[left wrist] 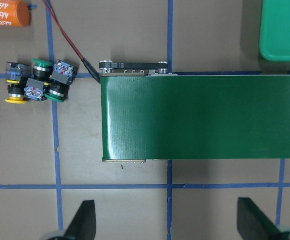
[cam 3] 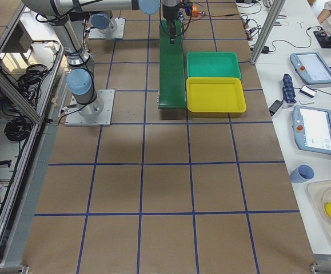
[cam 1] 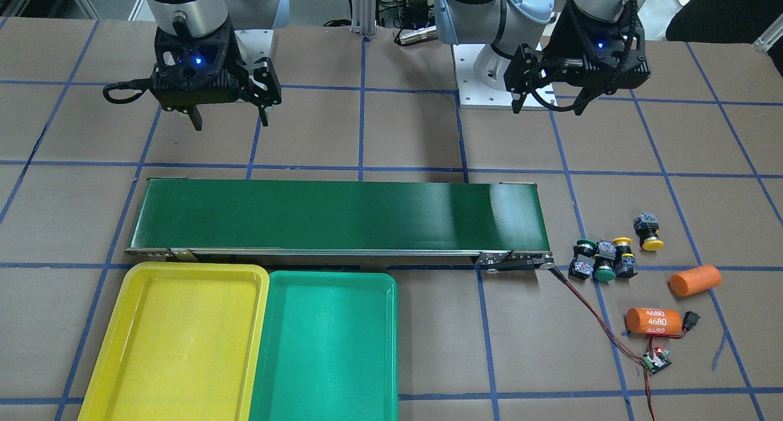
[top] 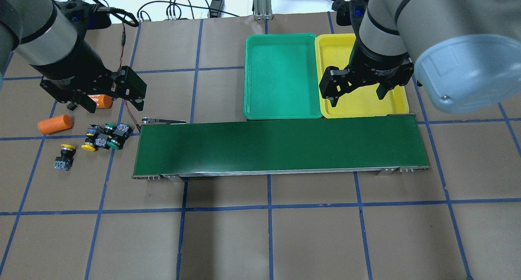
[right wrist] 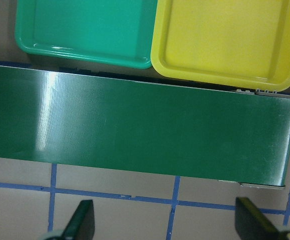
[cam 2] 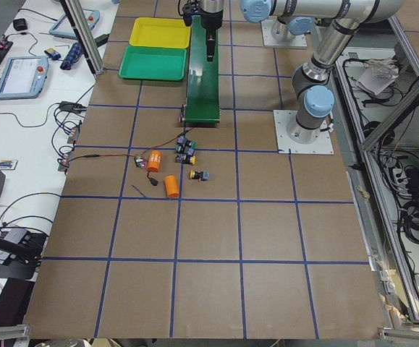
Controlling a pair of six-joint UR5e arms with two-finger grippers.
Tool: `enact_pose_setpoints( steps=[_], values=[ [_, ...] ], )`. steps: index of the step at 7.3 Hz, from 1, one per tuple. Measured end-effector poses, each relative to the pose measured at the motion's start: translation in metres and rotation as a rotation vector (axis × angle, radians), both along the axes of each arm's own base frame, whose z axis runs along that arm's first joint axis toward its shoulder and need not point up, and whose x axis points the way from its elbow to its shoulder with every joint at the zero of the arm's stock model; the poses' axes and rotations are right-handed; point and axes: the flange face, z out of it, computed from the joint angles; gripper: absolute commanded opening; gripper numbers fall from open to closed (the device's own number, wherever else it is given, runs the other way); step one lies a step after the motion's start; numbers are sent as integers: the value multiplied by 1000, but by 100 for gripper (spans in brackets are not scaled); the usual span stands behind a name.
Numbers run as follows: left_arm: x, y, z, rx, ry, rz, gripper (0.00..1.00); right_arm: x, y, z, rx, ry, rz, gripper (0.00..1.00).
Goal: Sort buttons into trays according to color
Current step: 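Move the left gripper toward the orange capacitors beside the belt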
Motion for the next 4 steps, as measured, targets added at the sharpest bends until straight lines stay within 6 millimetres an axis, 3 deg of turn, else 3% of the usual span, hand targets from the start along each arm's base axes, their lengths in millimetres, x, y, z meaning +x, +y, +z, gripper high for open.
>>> enact_pose_setpoints(
  steps=[4],
  values=[
    [1, 1, -1, 6, -5, 14, 100, -1, 0, 0, 1, -2, -2, 100]
  ],
)
